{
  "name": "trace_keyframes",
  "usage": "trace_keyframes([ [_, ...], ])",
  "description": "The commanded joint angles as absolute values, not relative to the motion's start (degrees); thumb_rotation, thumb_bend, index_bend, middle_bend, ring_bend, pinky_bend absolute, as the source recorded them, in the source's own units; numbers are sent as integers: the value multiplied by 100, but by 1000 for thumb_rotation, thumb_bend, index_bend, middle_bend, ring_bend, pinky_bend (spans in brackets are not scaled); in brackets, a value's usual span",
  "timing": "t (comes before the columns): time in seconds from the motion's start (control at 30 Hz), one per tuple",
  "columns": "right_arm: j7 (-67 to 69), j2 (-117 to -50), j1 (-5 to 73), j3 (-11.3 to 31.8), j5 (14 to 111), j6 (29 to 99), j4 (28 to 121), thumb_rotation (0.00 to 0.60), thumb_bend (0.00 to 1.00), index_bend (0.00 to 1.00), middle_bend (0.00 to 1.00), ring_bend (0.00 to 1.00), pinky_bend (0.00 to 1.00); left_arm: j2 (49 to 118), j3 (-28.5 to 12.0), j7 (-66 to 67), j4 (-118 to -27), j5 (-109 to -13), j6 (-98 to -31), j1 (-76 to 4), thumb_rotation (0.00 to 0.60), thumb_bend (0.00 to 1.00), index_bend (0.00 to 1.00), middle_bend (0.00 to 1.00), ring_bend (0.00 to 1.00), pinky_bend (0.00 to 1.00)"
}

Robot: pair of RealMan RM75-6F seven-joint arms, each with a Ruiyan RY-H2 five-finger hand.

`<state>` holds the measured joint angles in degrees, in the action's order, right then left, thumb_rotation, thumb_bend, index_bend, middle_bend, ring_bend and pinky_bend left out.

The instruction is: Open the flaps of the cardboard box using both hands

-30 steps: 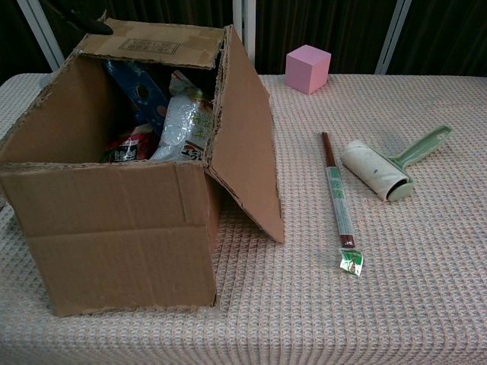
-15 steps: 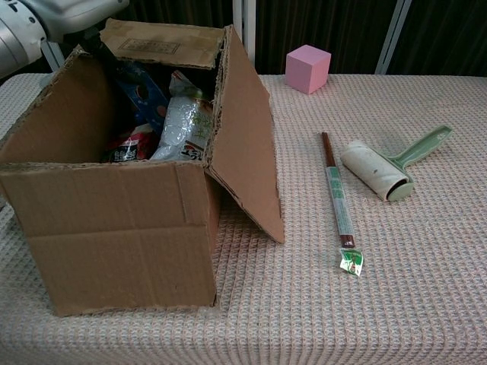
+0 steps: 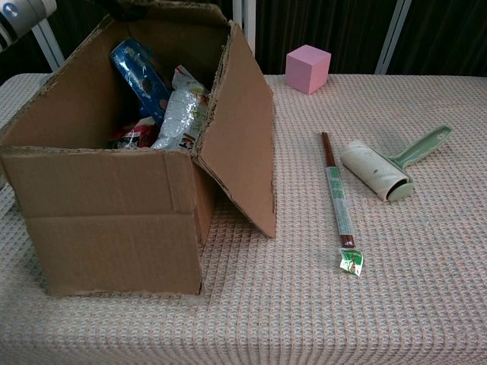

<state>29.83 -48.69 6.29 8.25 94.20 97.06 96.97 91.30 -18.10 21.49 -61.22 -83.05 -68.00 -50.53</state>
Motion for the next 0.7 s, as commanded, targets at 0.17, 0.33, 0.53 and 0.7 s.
trace_keyframes([
  [0.17, 3024, -4899, 622, 801, 9434, 9703, 9641, 600, 661, 0, 0, 0, 0, 8838, -2174, 2047, -6156, -8122, -6898, -5285, 600, 315, 25, 27, 92, 206],
  [0.33, 2986, -4837, 599, 796, 9479, 9756, 9715, 600, 661, 0, 0, 0, 0, 8858, -2407, 2020, -5547, -7841, -6429, -5732, 600, 314, 22, 23, 93, 206],
  [0.53, 3030, -4806, 542, 789, 9455, 9828, 9736, 600, 661, 0, 0, 0, 0, 9368, -2472, 1818, -4467, -7517, -5909, -6230, 600, 308, 2, 6, 86, 202],
  [0.7, 3167, -4775, 493, 817, 9342, 9878, 9672, 600, 660, 0, 0, 0, 0, 9897, -2497, 1424, -3507, -7366, -5761, -6566, 600, 292, 0, 0, 80, 198],
])
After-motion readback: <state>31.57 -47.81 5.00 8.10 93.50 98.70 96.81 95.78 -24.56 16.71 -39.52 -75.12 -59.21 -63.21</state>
